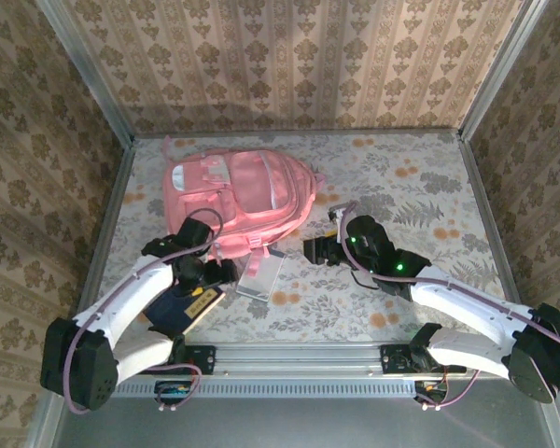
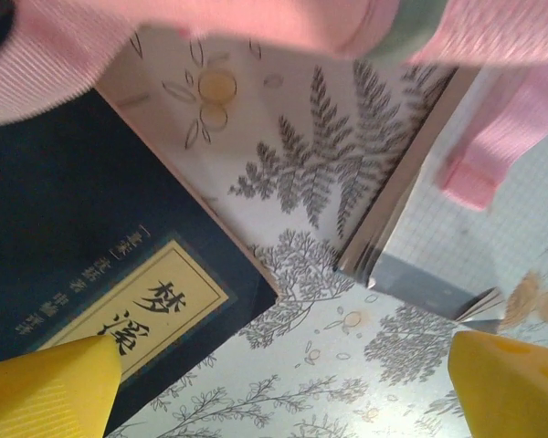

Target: Pack the student bag

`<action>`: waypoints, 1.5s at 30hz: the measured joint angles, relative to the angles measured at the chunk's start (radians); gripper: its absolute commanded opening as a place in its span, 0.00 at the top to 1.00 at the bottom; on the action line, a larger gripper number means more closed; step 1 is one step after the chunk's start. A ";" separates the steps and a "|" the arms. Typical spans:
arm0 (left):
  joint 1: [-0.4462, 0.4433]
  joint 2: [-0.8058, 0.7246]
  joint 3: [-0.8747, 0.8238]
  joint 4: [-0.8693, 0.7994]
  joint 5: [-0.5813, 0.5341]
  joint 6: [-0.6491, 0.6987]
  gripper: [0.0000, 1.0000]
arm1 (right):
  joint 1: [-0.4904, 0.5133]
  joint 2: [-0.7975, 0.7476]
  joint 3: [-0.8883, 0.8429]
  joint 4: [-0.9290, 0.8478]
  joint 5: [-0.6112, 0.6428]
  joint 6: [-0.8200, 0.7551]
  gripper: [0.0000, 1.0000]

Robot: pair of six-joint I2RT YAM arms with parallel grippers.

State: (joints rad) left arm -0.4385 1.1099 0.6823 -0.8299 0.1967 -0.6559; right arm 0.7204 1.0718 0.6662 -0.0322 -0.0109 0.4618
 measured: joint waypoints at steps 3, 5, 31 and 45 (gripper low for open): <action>-0.054 0.073 -0.007 0.023 -0.022 -0.011 0.06 | -0.003 -0.017 -0.004 -0.006 0.003 -0.007 0.25; -0.102 0.137 -0.004 0.041 -0.064 -0.015 0.06 | -0.003 -0.033 -0.009 -0.007 0.003 -0.011 0.25; -0.601 0.715 0.523 0.165 -0.154 0.270 0.09 | -0.033 -0.220 -0.075 -0.126 0.134 -0.007 0.25; -0.370 0.290 0.393 0.261 0.116 0.312 0.07 | -0.035 -0.124 -0.078 -0.130 -0.070 0.020 0.34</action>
State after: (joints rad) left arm -0.8085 1.4002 1.0752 -0.5686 0.3122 -0.3443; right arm 0.6849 0.9482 0.5884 -0.1619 -0.0807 0.4820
